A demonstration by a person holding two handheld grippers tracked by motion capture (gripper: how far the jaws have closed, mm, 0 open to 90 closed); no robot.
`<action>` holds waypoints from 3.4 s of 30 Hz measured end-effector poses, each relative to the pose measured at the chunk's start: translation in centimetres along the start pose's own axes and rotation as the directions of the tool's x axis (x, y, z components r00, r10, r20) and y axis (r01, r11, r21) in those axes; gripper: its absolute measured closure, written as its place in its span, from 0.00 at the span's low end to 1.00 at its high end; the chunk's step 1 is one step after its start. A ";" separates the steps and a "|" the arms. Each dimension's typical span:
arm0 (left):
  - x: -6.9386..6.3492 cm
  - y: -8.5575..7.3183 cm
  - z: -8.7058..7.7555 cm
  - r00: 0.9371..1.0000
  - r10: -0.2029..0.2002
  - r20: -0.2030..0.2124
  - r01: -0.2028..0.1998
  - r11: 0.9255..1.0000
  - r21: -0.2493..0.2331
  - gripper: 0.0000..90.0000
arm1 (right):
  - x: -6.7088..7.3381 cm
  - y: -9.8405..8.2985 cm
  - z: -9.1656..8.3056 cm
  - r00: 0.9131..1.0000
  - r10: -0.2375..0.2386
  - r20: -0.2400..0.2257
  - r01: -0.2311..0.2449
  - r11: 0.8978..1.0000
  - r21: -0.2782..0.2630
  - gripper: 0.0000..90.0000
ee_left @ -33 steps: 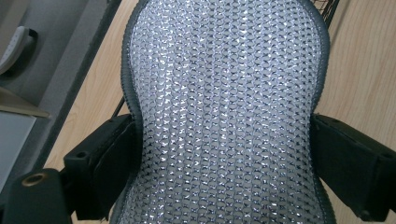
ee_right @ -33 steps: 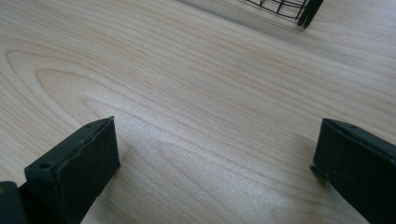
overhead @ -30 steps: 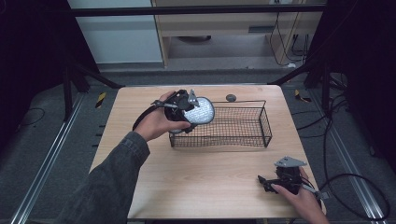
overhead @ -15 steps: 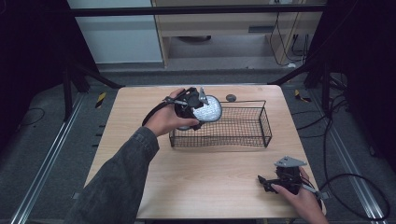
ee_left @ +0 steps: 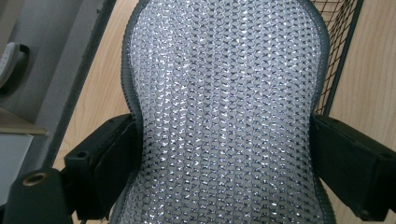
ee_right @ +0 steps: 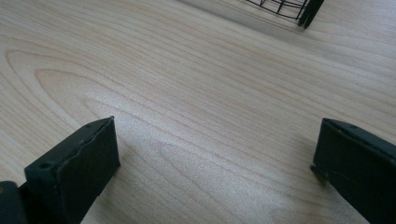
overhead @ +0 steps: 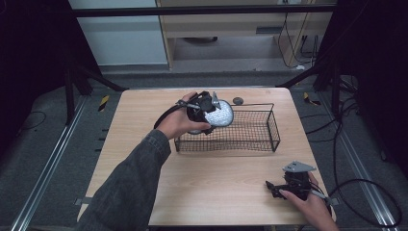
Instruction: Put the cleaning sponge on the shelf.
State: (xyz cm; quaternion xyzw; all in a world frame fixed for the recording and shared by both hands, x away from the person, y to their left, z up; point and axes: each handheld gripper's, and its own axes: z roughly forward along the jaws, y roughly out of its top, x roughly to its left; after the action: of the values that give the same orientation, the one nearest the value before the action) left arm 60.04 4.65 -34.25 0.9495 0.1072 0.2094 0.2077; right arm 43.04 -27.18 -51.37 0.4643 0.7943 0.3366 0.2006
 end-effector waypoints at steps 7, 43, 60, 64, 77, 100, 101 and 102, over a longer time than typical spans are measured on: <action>0.0 0.1 0.8 1.000 0.009 0.012 -0.009 1.000 0.018 0.11 | 0.0 0.0 0.0 1.000 0.001 0.000 -0.001 1.000 0.001 0.00; 0.3 -2.5 4.5 0.997 -0.031 0.071 0.027 0.998 0.060 0.08 | 0.0 0.0 0.0 1.000 -0.001 0.000 0.001 1.000 -0.002 0.00; 0.4 -2.7 4.0 0.995 -0.063 0.080 0.061 0.998 0.028 0.07 | 0.0 0.0 0.0 1.000 0.000 -0.001 0.000 1.000 -0.003 0.00; 0.3 -2.7 3.8 0.995 -0.059 0.082 0.057 0.998 0.023 0.09 | 0.0 0.0 0.0 1.000 0.003 0.000 -0.003 1.000 -0.002 0.00; 0.1 -2.4 3.4 0.996 -0.049 0.069 0.048 0.999 0.012 0.11 | 0.0 0.0 0.0 1.000 0.002 -0.001 -0.002 1.000 -0.002 0.00; -0.9 -1.8 1.4 0.998 -0.030 0.053 0.032 0.999 -0.039 0.13 | 0.0 0.0 0.0 1.000 0.002 0.000 -0.002 1.000 -0.001 0.00; -0.9 -1.8 1.3 0.998 -0.029 0.054 0.031 0.999 -0.039 0.13 | 0.0 0.0 0.0 1.000 0.002 0.000 -0.002 1.000 -0.001 0.00; -1.0 -1.8 1.2 0.998 -0.028 0.055 0.031 0.999 -0.040 0.13 | 0.0 0.0 0.0 1.000 0.002 0.000 -0.002 1.000 -0.001 0.00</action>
State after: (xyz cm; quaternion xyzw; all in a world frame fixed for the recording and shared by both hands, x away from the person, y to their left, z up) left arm 59.48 5.52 -36.37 0.9488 0.1112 0.1824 0.2329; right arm 43.03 -27.17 -51.38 0.4649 0.7938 0.3372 0.2002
